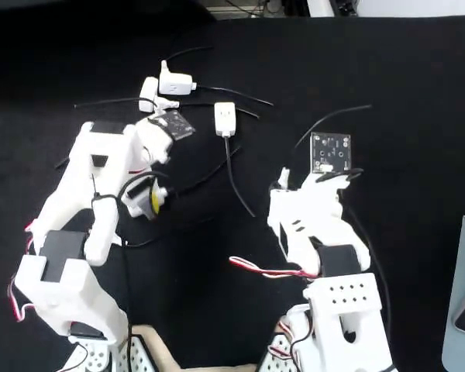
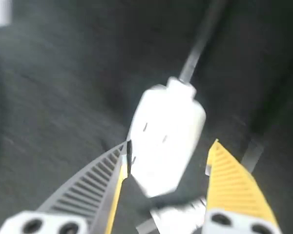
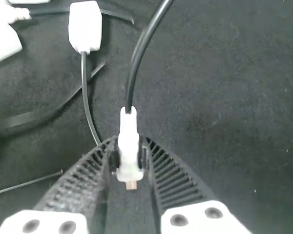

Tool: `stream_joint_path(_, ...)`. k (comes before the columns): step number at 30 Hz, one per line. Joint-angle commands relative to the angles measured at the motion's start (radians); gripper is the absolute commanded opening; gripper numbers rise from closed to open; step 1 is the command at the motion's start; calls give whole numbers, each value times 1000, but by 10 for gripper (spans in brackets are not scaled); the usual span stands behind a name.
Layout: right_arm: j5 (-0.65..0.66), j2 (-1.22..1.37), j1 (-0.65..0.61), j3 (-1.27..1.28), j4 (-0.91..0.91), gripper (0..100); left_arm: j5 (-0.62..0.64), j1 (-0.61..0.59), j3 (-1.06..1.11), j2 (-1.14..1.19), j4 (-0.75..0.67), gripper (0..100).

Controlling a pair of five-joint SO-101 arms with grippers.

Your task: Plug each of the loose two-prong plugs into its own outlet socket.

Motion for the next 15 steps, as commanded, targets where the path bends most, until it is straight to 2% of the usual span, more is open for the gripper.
stream_joint_path(1,-9,-15,6,-4,-21,11,0,-10,28,41,-98,255)
stream_joint_path(5,-9,-15,6,-5,-21,11,66,2,36,21,-97,209)
stream_joint_path(8,-9,-15,6,-5,-21,11,86,24,36,-18,-37,173)
stream_joint_path(15,-9,-15,6,-5,-21,11,153,76,35,-160,112,202)
